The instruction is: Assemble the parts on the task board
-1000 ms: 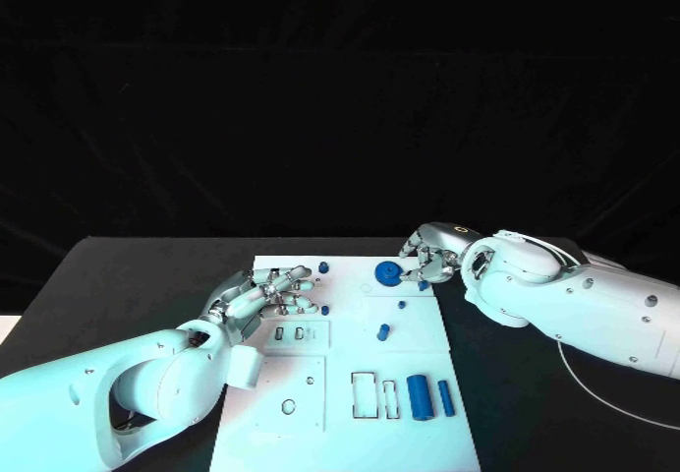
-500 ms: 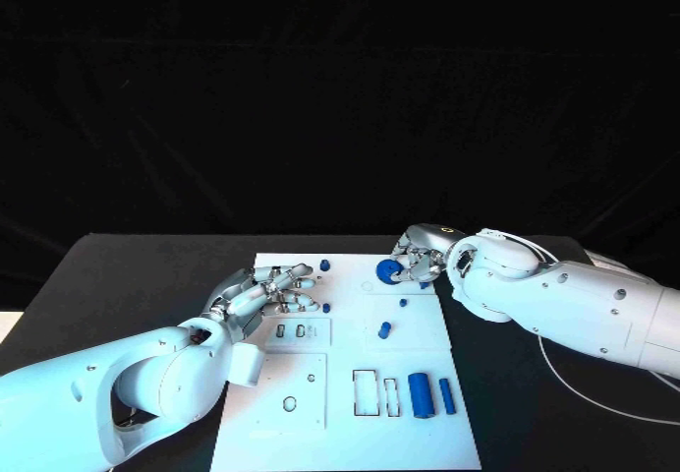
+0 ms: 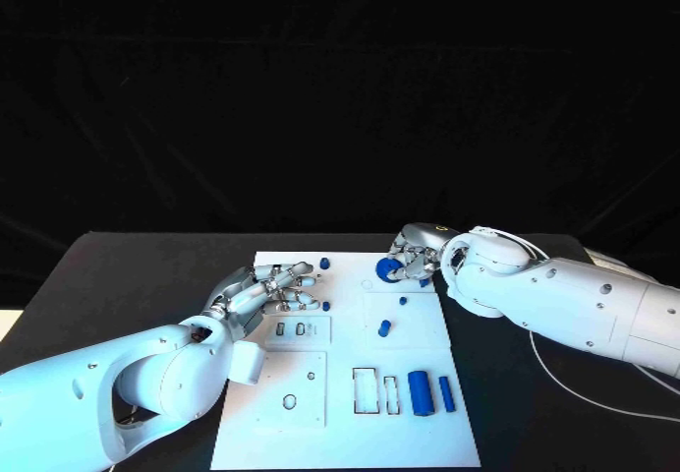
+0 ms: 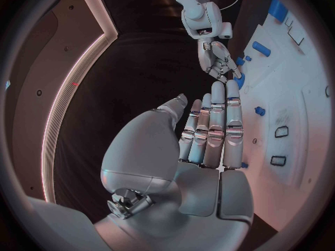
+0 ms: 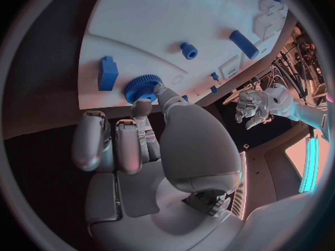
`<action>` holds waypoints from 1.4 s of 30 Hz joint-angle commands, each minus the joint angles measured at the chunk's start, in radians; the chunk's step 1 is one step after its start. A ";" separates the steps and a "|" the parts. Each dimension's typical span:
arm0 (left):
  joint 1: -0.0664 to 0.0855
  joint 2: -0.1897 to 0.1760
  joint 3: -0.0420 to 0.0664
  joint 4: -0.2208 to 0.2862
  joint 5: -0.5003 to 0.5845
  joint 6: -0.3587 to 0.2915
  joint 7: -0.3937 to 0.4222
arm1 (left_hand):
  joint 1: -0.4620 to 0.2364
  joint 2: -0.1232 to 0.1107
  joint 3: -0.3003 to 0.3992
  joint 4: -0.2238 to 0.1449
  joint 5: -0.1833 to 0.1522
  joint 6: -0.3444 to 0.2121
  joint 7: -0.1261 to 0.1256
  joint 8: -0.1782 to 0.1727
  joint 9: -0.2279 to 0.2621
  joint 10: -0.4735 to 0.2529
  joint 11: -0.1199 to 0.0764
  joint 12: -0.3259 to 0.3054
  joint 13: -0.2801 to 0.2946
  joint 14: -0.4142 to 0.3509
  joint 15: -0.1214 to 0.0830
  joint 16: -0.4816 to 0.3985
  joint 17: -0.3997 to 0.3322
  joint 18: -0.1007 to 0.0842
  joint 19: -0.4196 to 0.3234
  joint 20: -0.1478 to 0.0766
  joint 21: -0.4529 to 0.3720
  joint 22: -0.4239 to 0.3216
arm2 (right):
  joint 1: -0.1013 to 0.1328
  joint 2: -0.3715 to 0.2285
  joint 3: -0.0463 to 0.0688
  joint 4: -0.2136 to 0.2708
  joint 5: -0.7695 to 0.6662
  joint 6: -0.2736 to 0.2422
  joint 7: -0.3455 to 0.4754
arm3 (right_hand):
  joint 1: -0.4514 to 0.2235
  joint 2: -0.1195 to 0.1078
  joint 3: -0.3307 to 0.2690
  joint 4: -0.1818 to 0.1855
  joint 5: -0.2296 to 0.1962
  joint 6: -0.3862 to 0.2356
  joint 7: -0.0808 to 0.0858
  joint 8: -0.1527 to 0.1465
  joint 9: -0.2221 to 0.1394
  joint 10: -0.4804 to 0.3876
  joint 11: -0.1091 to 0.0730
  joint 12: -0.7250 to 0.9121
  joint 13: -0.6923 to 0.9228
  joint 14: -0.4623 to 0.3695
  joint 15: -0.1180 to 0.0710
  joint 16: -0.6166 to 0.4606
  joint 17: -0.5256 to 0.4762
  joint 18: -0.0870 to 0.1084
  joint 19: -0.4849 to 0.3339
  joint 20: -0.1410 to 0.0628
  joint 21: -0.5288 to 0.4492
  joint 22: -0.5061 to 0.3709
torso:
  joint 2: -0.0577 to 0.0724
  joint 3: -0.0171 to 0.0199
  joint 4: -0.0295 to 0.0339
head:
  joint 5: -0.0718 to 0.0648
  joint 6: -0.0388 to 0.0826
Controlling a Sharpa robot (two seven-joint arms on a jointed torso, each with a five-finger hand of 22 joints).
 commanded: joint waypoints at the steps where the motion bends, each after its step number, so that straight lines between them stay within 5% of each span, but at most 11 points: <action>1: 0.001 0.003 0.001 0.002 0.002 0.022 0.003 | 0.000 -0.007 0.009 -0.001 0.002 -0.007 0.003 0.004 0.001 -0.009 0.000 0.003 -0.002 -0.006 0.002 0.007 0.002 0.007 -0.002 0.005 -0.007 0.001 | -0.001 0.005 -0.001 -0.004 0.001 0.033 -0.007 | 0.012 0.010 0.003 0.006 0.006 0.011 0.000 0.006 0.004 0.009 -0.002 0.017 0.017 0.063 0.005 0.005 0.001 -0.015 0.008 0.000 0.007 0.003 | 0.000 -0.0003 0.0007 | 0.000 -0.001; 10: 0.001 0.002 0.001 0.002 0.002 0.024 0.002 | 0.000 -0.007 0.009 -0.001 0.002 -0.007 0.003 0.004 0.001 -0.009 0.000 0.003 -0.002 -0.006 0.002 0.007 0.002 0.007 -0.002 0.005 -0.007 0.001 | -0.004 0.001 -0.001 0.002 -0.042 0.030 -0.033 | 0.077 0.047 0.057 -0.033 -0.006 0.096 -0.021 0.051 0.026 0.049 -0.020 0.107 0.117 0.064 -0.009 0.016 0.014 -0.020 0.016 -0.010 0.025 0.032 | 0.000 -0.0004 0.0009 | -0.001 -0.003; 17: 0.001 0.001 0.001 0.002 0.002 0.024 0.003 | 0.000 -0.007 0.009 -0.001 0.002 -0.007 0.003 0.004 0.001 -0.009 0.000 0.003 -0.002 -0.006 0.002 0.007 0.002 0.007 -0.002 0.005 -0.007 0.001 | -0.007 -0.002 -0.001 0.021 -0.112 -0.046 -0.032 | 0.107 0.061 0.100 -0.065 -0.028 0.137 -0.037 0.072 0.041 0.071 -0.034 0.145 0.159 0.066 -0.021 0.023 0.026 -0.025 0.027 -0.021 0.040 0.060 | 0.000 0.0000 0.0004 | 0.000 -0.002; 28: 0.001 -0.003 0.001 0.000 0.002 0.022 0.005 | -0.002 -0.008 0.013 -0.003 0.002 -0.008 0.004 0.005 0.001 -0.011 0.001 0.004 -0.002 -0.008 0.002 0.008 0.003 0.007 -0.003 0.005 -0.007 0.001 | -0.008 0.014 -0.001 0.099 -0.101 -0.162 -0.027 | 0.050 0.045 0.112 -0.046 -0.008 0.135 -0.038 0.069 0.050 0.082 -0.034 0.157 0.180 0.066 -0.022 0.025 0.027 -0.028 0.034 -0.025 0.050 0.078 | 0.000 -0.0015 0.0028 | -0.001 0.002; 30: 0.001 -0.004 0.001 0.000 0.002 0.022 0.006 | -0.002 -0.009 0.015 -0.004 0.002 -0.008 0.004 0.005 0.001 -0.011 0.001 0.004 -0.003 -0.009 0.002 0.009 0.003 0.007 -0.003 0.005 -0.008 0.001 | -0.008 0.024 -0.001 0.110 -0.102 -0.171 -0.031 | 0.045 0.044 0.112 -0.044 -0.008 0.135 -0.038 0.069 0.050 0.082 -0.034 0.157 0.181 0.065 -0.022 0.025 0.026 -0.029 0.034 -0.025 0.051 0.079 | 0.001 -0.0027 0.0040 | -0.007 0.000; 33: 0.001 -0.006 0.001 0.000 0.002 0.021 0.008 | -0.002 -0.009 0.015 -0.004 0.002 -0.008 0.004 0.005 0.001 -0.011 0.001 0.004 -0.003 -0.009 0.002 0.009 0.003 0.007 -0.003 0.005 -0.008 0.001 | -0.008 0.048 0.000 0.120 -0.116 -0.178 -0.038 | 0.039 0.042 0.112 -0.041 -0.008 0.134 -0.038 0.068 0.051 0.082 -0.034 0.155 0.181 0.065 -0.022 0.025 0.025 -0.029 0.034 -0.025 0.051 0.080 | 0.001 -0.0023 0.0039 | 0.008 0.004; 42: 0.001 -0.015 0.001 -0.003 0.002 0.019 0.011 | -0.002 -0.009 0.019 -0.006 0.002 -0.009 0.004 0.006 0.001 -0.012 0.001 0.004 -0.003 -0.010 0.002 0.010 0.004 0.007 -0.003 0.005 -0.008 0.001 | -0.008 0.128 -0.002 0.102 -0.138 -0.185 -0.040 | 0.036 0.042 0.113 -0.040 -0.009 0.134 -0.038 0.068 0.051 0.082 -0.034 0.155 0.182 0.065 -0.022 0.025 0.026 -0.029 0.034 -0.025 0.052 0.081 | 0.002 -0.0022 0.0035 | 0.011 0.001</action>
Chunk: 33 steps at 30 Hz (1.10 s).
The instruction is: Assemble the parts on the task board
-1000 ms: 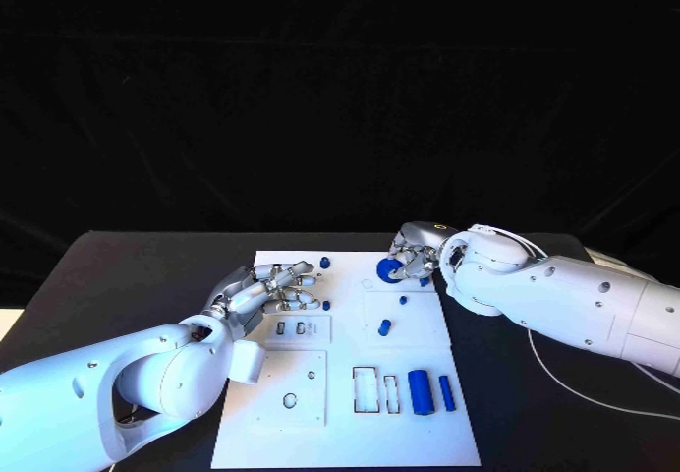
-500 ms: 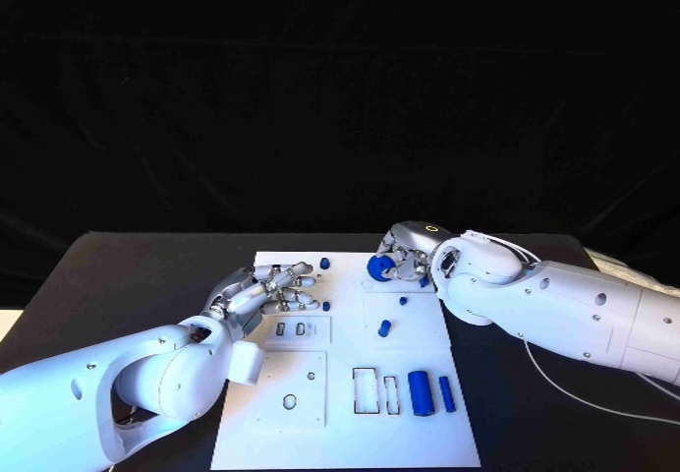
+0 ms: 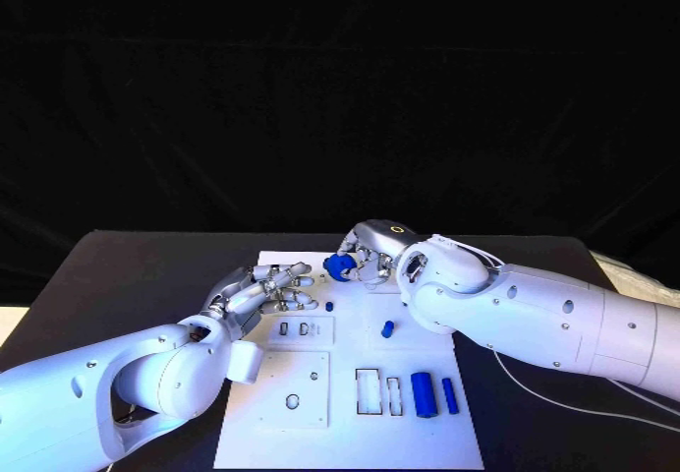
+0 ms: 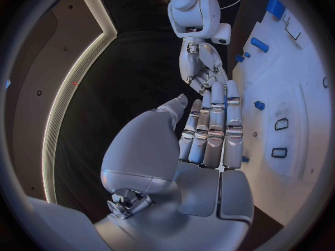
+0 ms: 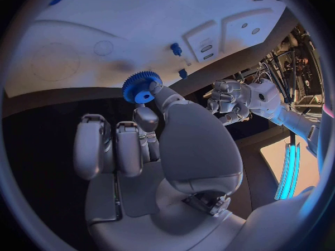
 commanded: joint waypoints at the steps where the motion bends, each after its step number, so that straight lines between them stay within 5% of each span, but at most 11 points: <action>1: 0.001 -0.002 0.001 0.000 0.001 0.016 0.011 | -0.003 -0.010 0.005 0.002 0.002 -0.005 0.000 0.006 0.002 -0.005 0.001 0.004 -0.001 -0.008 0.000 0.004 0.001 0.007 -0.003 0.005 -0.004 0.001 | -0.001 0.022 -0.002 -0.014 -0.032 -0.022 -0.009 | -0.009 0.000 0.011 0.015 0.000 0.049 -0.018 0.030 0.049 0.002 0.001 -0.003 0.000 0.065 -0.004 0.005 0.022 -0.013 0.009 0.001 0.005 0.001 | 0.001 0.0009 -0.0002 | 0.003 -0.003; 13: 0.001 -0.006 0.001 -0.001 0.001 0.016 0.013 | -0.003 -0.010 0.005 0.002 0.002 -0.005 0.000 0.006 0.002 -0.005 0.001 0.004 -0.001 -0.008 0.000 0.004 0.001 0.007 -0.003 0.005 -0.004 0.001 | -0.023 0.106 -0.012 -0.088 -0.058 -0.005 -0.003 | -0.011 -0.001 0.012 0.015 -0.001 0.045 -0.018 0.028 0.049 0.000 0.001 -0.007 -0.002 0.065 -0.004 0.005 0.023 -0.013 0.010 0.001 0.006 0.002 | 0.001 0.0019 -0.0006 | 0.007 -0.007; 26: 0.001 -0.007 0.001 0.001 0.001 0.016 0.013 | -0.003 -0.010 0.005 0.002 0.002 -0.005 0.000 0.006 0.002 -0.005 0.001 0.004 -0.001 -0.008 0.000 0.004 0.001 0.007 -0.003 0.005 -0.004 0.001 | -0.035 0.128 -0.015 -0.116 -0.084 0.041 -0.021 | -0.019 -0.005 0.014 0.017 -0.007 0.035 -0.014 0.021 0.048 -0.016 0.004 -0.034 -0.023 0.065 -0.002 0.005 0.023 -0.014 0.009 0.002 0.006 0.003 | 0.001 0.0029 -0.0017 | 0.003 -0.010; 33: 0.001 -0.009 0.001 0.002 0.001 0.015 0.013 | -0.003 -0.010 0.005 0.002 0.002 -0.005 0.000 0.006 0.002 -0.005 0.001 0.004 -0.001 -0.008 0.000 0.004 0.001 0.007 -0.003 0.005 -0.004 0.001 | -0.035 0.135 -0.015 -0.136 -0.063 0.019 -0.008 | -0.065 -0.033 0.007 0.044 -0.031 -0.121 0.032 -0.052 0.011 -0.092 0.043 -0.149 -0.116 0.063 0.029 0.007 0.028 -0.013 -0.002 0.025 -0.002 -0.009 | 0.001 0.0026 -0.0020 | 0.004 -0.011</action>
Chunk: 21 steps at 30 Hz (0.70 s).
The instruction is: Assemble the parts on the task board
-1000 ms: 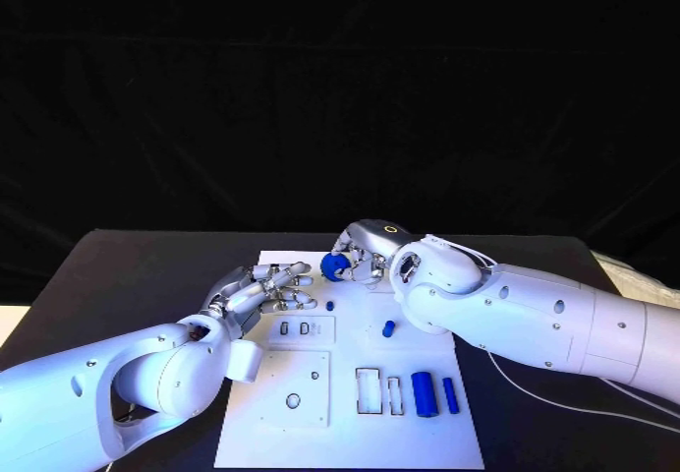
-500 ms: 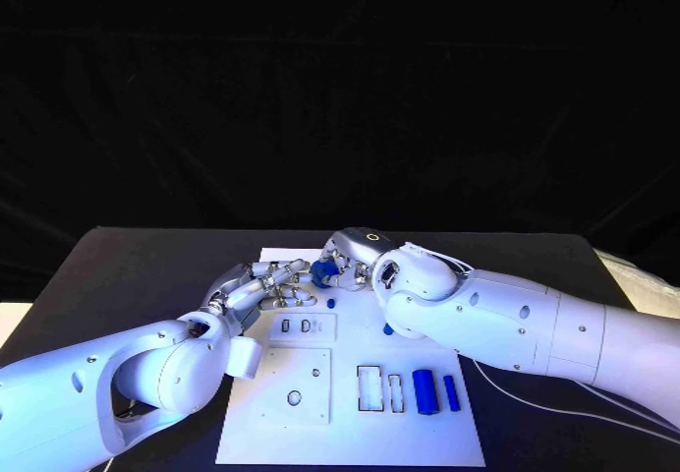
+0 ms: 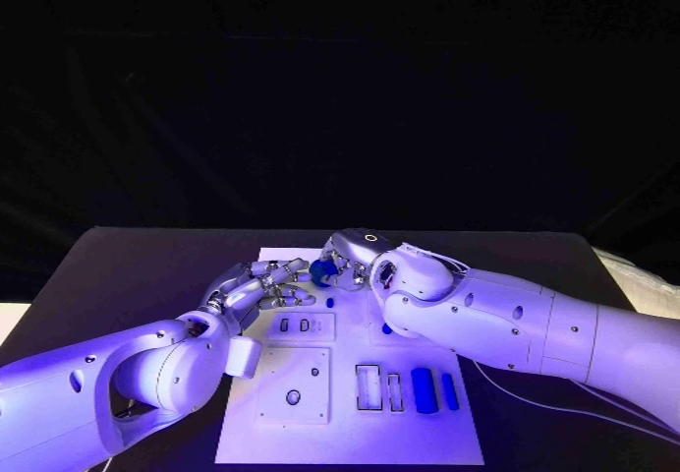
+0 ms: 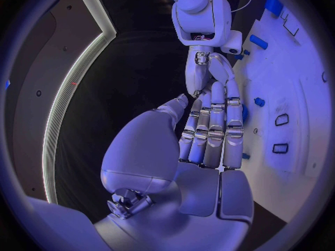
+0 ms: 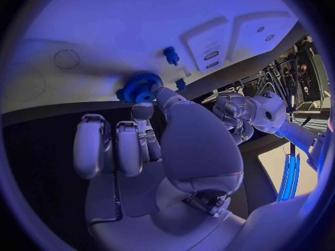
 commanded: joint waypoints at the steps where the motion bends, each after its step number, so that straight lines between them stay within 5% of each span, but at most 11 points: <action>1: 0.001 0.000 0.001 0.003 0.001 0.015 0.011 | -0.003 -0.010 0.005 0.002 0.002 -0.005 0.000 0.006 0.001 -0.005 0.001 0.004 -0.001 -0.008 0.000 0.004 0.001 0.007 -0.003 0.005 -0.004 0.001 | -0.001 0.005 0.000 -0.008 0.004 0.012 0.002 | -0.032 -0.015 -0.019 0.020 -0.006 -0.076 0.015 -0.018 -0.022 -0.003 0.018 -0.003 -0.001 0.061 0.014 0.004 0.030 -0.013 -0.002 0.014 -0.003 -0.002 | 0.000 -0.0003 0.0000 | 0.000 -0.001; 4: 0.001 0.000 0.001 0.003 0.001 0.016 0.011 | -0.003 -0.010 0.005 0.002 0.002 -0.005 0.000 0.006 0.001 -0.005 0.001 0.004 -0.001 -0.008 0.000 0.004 0.001 0.007 -0.003 0.005 -0.004 0.001 | -0.001 0.007 0.000 -0.014 0.014 0.017 0.011 | -0.045 -0.024 -0.034 0.034 -0.006 -0.124 0.027 -0.019 -0.033 -0.015 0.029 -0.004 -0.002 0.061 0.024 0.005 0.032 -0.011 -0.006 0.027 -0.004 -0.005 | 0.000 -0.0001 0.0011 | 0.001 -0.002; 12: 0.001 -0.002 0.001 0.003 0.001 0.014 0.011 | -0.003 -0.010 0.005 0.002 0.002 -0.005 0.000 0.006 0.001 -0.005 0.001 0.004 -0.001 -0.008 0.000 0.004 0.001 0.007 -0.003 0.005 -0.004 0.001 | -0.001 0.001 0.000 -0.012 0.023 0.023 0.024 | -0.051 -0.026 -0.049 0.048 -0.021 -0.118 0.028 -0.013 -0.033 -0.019 0.032 0.004 0.004 0.060 0.028 0.006 0.033 -0.010 -0.008 0.033 -0.004 -0.005 | 0.000 -0.0003 -0.0007 | 0.002 -0.002; 17: 0.001 -0.003 0.001 0.002 0.001 0.015 0.011 | -0.003 -0.010 0.005 0.002 0.002 -0.005 0.000 0.006 0.001 -0.005 0.001 0.004 -0.001 -0.008 0.000 0.004 0.001 0.007 -0.003 0.005 -0.004 0.001 | -0.001 -0.029 0.000 0.021 0.035 -0.035 0.046 | -0.054 -0.016 -0.057 0.064 -0.023 -0.098 0.024 -0.006 -0.029 -0.003 0.029 0.037 0.030 0.061 0.026 0.008 0.036 -0.011 -0.005 0.034 0.001 0.003 | 0.000 0.0007 0.0017 | 0.001 -0.003; 21: 0.001 -0.010 0.001 0.000 0.001 0.012 0.011 | -0.003 -0.010 0.005 0.002 0.002 -0.005 0.000 0.006 0.001 -0.005 0.001 0.004 -0.001 -0.008 0.000 0.004 0.001 0.007 -0.003 0.005 -0.004 0.001 | 0.001 -0.096 0.004 0.080 0.091 -0.094 0.121 | -0.041 -0.006 -0.053 0.065 -0.009 -0.080 0.020 0.000 -0.026 0.012 0.025 0.068 0.056 0.062 0.023 0.011 0.040 -0.012 -0.002 0.031 0.005 0.010 | -0.002 0.0016 -0.0042 | 0.004 -0.004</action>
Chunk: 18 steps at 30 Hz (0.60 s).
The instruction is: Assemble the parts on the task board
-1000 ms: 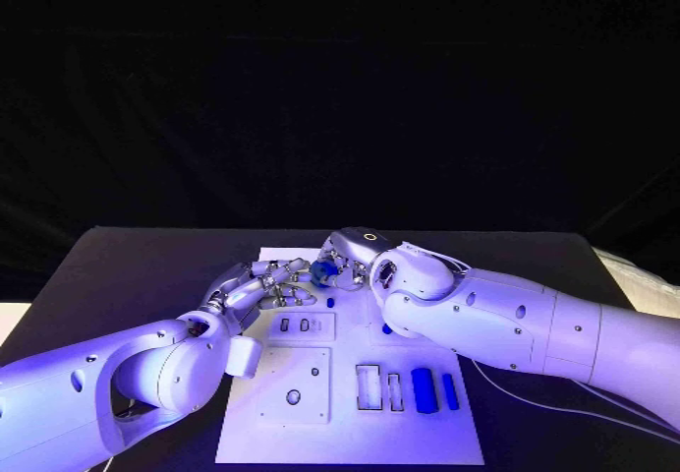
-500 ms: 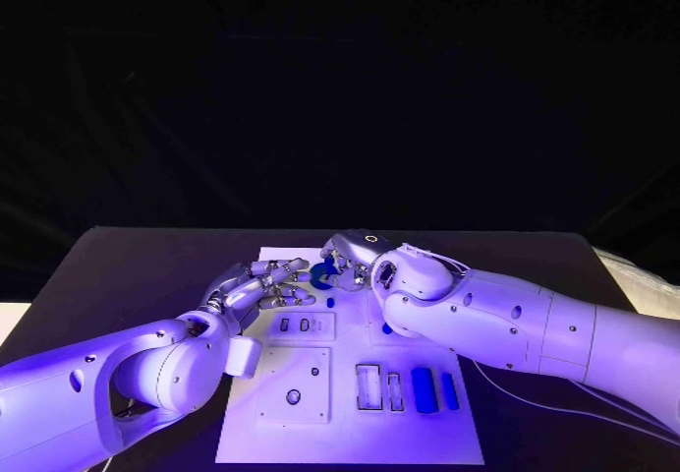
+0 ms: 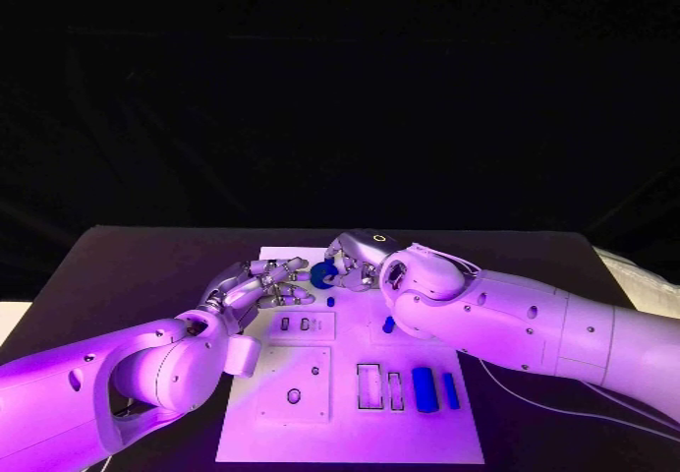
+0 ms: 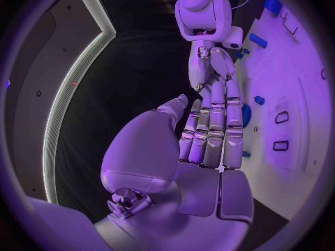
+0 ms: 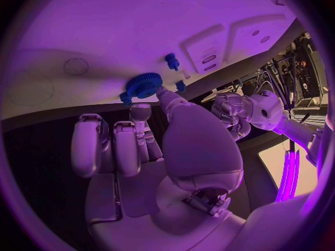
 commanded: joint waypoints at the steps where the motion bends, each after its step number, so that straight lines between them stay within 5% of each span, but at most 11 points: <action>1: 0.001 -0.004 0.001 0.000 0.001 0.012 0.011 | -0.003 -0.010 0.005 0.002 0.002 -0.005 0.000 0.006 0.001 -0.005 0.001 0.004 -0.002 -0.008 0.000 0.004 0.001 0.007 -0.003 0.005 -0.004 0.001 | 0.002 -0.044 0.004 0.038 0.062 -0.080 0.095 | 0.009 0.016 0.001 0.001 0.007 0.011 0.001 0.006 0.001 0.007 0.001 0.010 0.009 0.060 0.003 0.007 0.041 -0.013 0.005 0.003 0.006 0.003 | -0.002 0.0007 -0.0053 | 0.001 -0.001; 10: 0.001 -0.026 0.001 -0.009 -0.002 0.016 0.031 | -0.004 -0.013 0.018 -0.005 0.002 -0.007 0.001 0.008 0.002 -0.007 0.001 0.005 -0.002 -0.012 0.000 0.008 0.004 0.007 -0.003 0.005 -0.005 0.002 | 0.027 -0.295 0.011 0.181 0.277 -0.058 0.361 | 0.071 0.022 0.020 -0.035 0.020 0.035 -0.003 0.011 0.004 0.016 -0.004 0.036 0.032 0.063 -0.001 0.015 0.055 -0.015 0.009 -0.002 0.013 0.017 | -0.009 0.0062 -0.0268 | 0.008 0.004; 14: 0.001 -0.037 0.007 -0.040 -0.003 0.015 0.048 | -0.003 -0.015 0.026 -0.010 0.002 -0.007 0.001 0.009 0.002 -0.008 0.002 0.005 -0.003 -0.014 0.000 0.009 0.005 0.007 -0.004 0.005 -0.005 0.002 | 0.029 -0.373 0.011 0.180 0.322 -0.030 0.411 | 0.077 0.010 0.015 -0.042 0.022 0.035 -0.002 0.008 0.003 0.008 -0.004 0.025 0.023 0.063 -0.001 0.017 0.057 -0.015 0.008 -0.002 0.013 0.017 | -0.014 0.0132 -0.0395 | 0.013 0.003; 18: 0.001 -0.044 0.010 -0.062 -0.003 0.016 0.057 | -0.003 -0.015 0.026 -0.010 0.002 -0.007 0.001 0.009 0.002 -0.008 0.002 0.005 -0.003 -0.014 0.000 0.009 0.006 0.007 -0.004 0.005 -0.005 0.002 | 0.027 -0.410 0.010 0.157 0.337 -0.015 0.427 | 0.078 0.004 0.010 -0.044 0.023 0.035 -0.003 0.006 0.003 0.006 -0.004 0.021 0.020 0.063 -0.001 0.017 0.057 -0.015 0.007 -0.002 0.013 0.016 | -0.018 0.0190 -0.0421 | 0.011 0.001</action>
